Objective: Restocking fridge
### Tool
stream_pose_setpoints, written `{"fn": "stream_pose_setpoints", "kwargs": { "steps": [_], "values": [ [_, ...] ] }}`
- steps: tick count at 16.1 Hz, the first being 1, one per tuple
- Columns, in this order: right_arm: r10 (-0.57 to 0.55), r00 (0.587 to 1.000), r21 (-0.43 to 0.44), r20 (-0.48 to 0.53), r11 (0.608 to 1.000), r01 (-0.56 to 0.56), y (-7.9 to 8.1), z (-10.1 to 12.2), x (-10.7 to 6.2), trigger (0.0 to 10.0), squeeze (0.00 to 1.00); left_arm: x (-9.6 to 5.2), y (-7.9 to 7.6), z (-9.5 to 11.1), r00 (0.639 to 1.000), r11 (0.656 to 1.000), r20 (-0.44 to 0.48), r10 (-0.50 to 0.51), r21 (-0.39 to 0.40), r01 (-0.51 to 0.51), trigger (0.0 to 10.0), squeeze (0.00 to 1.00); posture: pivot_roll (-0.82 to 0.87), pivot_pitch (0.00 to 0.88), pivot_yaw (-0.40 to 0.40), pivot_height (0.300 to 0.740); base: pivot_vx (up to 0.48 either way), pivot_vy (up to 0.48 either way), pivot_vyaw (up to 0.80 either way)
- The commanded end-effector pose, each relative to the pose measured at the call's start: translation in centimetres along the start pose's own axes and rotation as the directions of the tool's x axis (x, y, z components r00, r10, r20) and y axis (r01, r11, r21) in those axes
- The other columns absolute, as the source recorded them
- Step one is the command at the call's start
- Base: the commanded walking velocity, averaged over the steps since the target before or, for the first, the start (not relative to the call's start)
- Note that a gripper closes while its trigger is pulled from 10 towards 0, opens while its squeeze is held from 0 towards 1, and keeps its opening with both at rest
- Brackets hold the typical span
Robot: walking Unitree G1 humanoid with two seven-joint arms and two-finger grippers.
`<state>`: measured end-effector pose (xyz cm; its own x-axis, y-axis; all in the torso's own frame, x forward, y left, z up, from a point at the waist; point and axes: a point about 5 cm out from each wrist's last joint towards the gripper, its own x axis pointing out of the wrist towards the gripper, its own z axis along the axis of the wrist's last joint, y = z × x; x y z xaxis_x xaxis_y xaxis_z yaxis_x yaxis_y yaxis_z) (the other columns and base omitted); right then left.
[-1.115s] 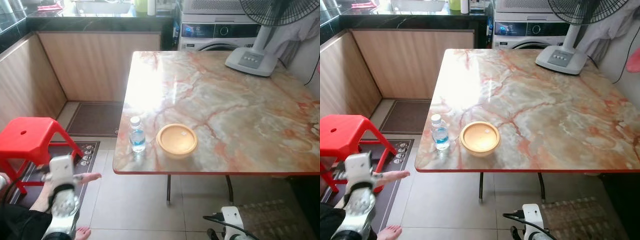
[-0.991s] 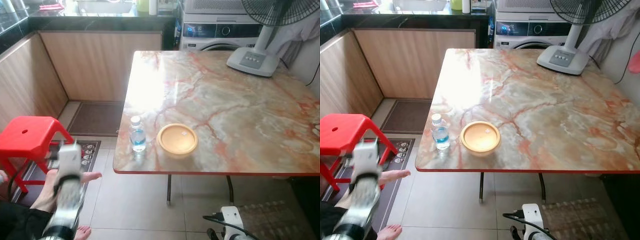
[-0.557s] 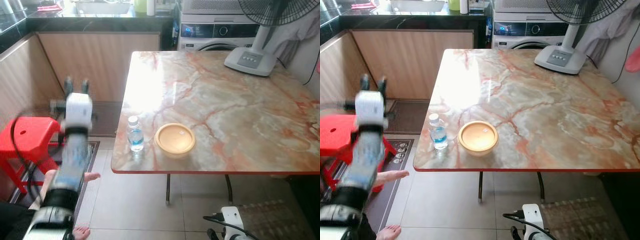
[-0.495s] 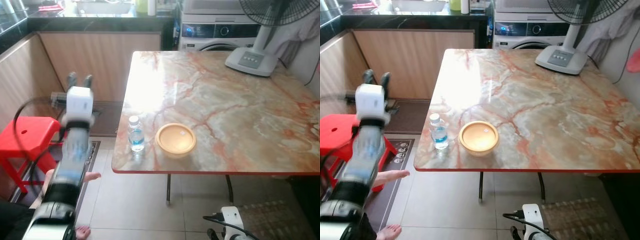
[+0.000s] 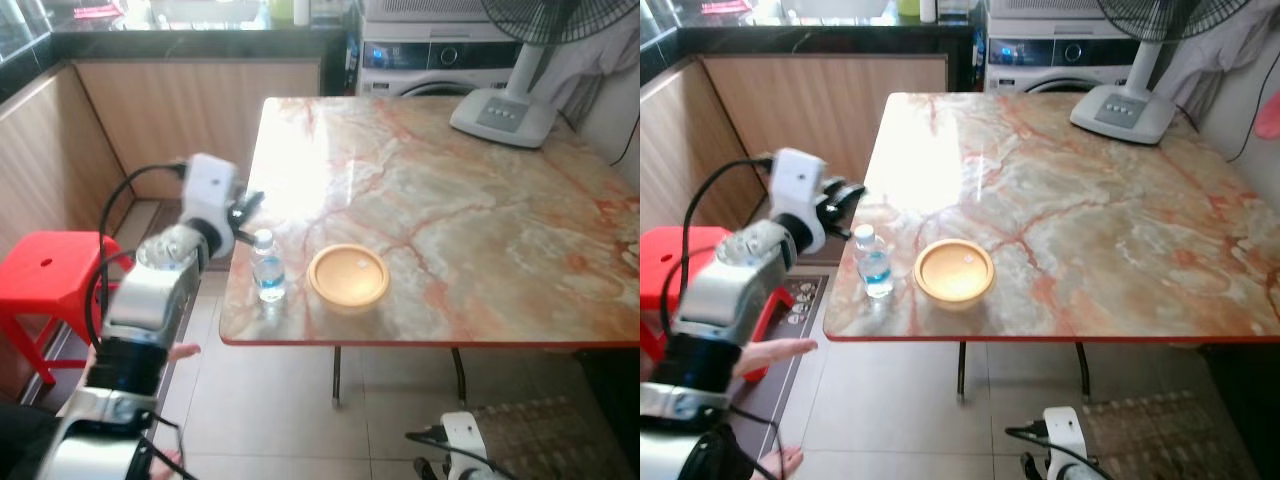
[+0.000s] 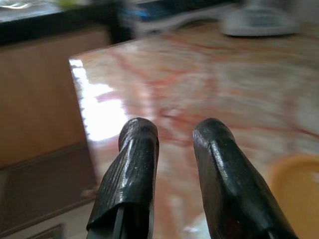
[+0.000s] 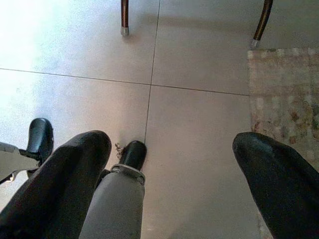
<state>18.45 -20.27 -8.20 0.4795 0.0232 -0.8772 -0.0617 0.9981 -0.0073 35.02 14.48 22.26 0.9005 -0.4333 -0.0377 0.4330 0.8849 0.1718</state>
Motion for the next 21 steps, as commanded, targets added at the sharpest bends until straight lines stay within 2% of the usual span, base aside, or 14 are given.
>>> {"fn": "stream_pose_setpoints", "kwargs": {
  "steps": [1,2,4,5,6,7,8,11,14,15,19,21],
  "values": [
    [-0.001,1.0,-0.007,0.001,1.0,0.001,-0.1,0.1,0.0,10.0,0.0,-0.5,-0.7,0.7,0.996,0.995,-0.029,-0.086,0.042,0.087,10.0,0.0,0.08,0.0,-0.029,0.74,0.0,0.0,0.0],
    [0.0,1.0,-0.009,0.001,1.0,0.0,-0.1,0.1,0.0,10.0,0.0,-1.0,-0.7,1.2,0.991,0.986,-0.063,-0.12,0.112,0.126,10.0,0.0,0.09,0.0,-0.03,0.74,0.0,0.0,0.0],
    [0.0,1.0,-0.009,0.002,1.0,0.0,-0.1,0.1,0.0,10.0,0.0,-1.4,-0.1,2.2,0.989,0.981,-0.1,-0.105,0.154,0.119,10.0,0.0,0.09,0.0,-0.027,0.74,0.0,0.0,0.0],
    [0.0,1.0,-0.008,0.001,1.0,0.0,-0.1,0.1,0.0,10.0,0.0,-1.8,0.5,2.6,0.986,0.977,-0.152,-0.076,0.188,0.104,10.0,0.0,0.09,0.0,-0.026,0.74,0.0,0.0,0.0],
    [0.001,1.0,-0.009,-0.001,1.0,-0.001,-0.1,0.1,0.0,10.0,0.0,-2.2,1.2,2.9,0.98,0.968,-0.192,-0.052,0.23,0.096,10.0,0.24,0.09,0.0,-0.025,0.74,0.0,0.0,0.0],
    [0.001,1.0,-0.01,-0.002,1.0,-0.001,-0.1,0.1,0.0,10.0,0.0,-2.3,1.4,3.0,0.979,0.968,-0.198,-0.046,0.235,0.093,10.0,0.4,0.09,0.0,-0.025,0.74,0.0,0.0,0.0],
    [0.001,1.0,-0.011,-0.003,1.0,-0.001,-0.1,0.1,0.0,10.0,0.0,-2.4,1.4,2.9,0.975,0.969,-0.212,-0.063,0.222,0.11,10.0,1.0,0.1,0.0,-0.024,0.74,0.0,0.0,0.0],
    [0.001,1.0,-0.018,-0.004,1.0,-0.001,-0.1,0.1,0.0,10.0,0.0,-2.2,0.4,2.4,0.967,0.976,-0.218,-0.129,0.144,0.162,10.0,1.0,0.09,0.0,-0.025,0.74,0.0,0.0,0.0],
    [-0.001,1.0,-0.03,-0.005,1.0,0.001,-0.2,0.1,0.0,10.0,0.0,-1.9,0.2,1.9,0.967,0.986,-0.219,-0.133,0.071,0.152,10.0,1.0,0.09,0.0,-0.027,0.74,0.0,0.0,0.0],
    [-0.001,1.0,-0.036,-0.007,0.999,0.001,-0.2,0.1,0.0,10.0,0.0,-1.9,0.5,1.7,0.966,0.99,-0.231,-0.117,0.048,0.131,10.0,0.0,0.09,0.0,-0.029,0.74,0.0,0.0,0.0],
    [0.001,1.0,-0.05,-0.008,0.999,-0.002,-0.2,0.0,0.0,10.0,0.0,-1.6,0.9,1.4,0.961,0.992,-0.247,-0.127,-0.012,0.128,10.0,0.0,0.08,0.0,-0.024,0.74,0.0,0.0,0.0],
    [-0.002,1.0,-0.053,-0.009,0.999,0.001,-0.3,0.0,-0.1,10.0,0.0,-1.5,1.6,1.1,0.964,0.996,-0.252,-0.09,-0.004,0.092,10.0,0.0,0.08,0.0,-0.023,0.74,0.0,0.0,0.0]
  ]
}}
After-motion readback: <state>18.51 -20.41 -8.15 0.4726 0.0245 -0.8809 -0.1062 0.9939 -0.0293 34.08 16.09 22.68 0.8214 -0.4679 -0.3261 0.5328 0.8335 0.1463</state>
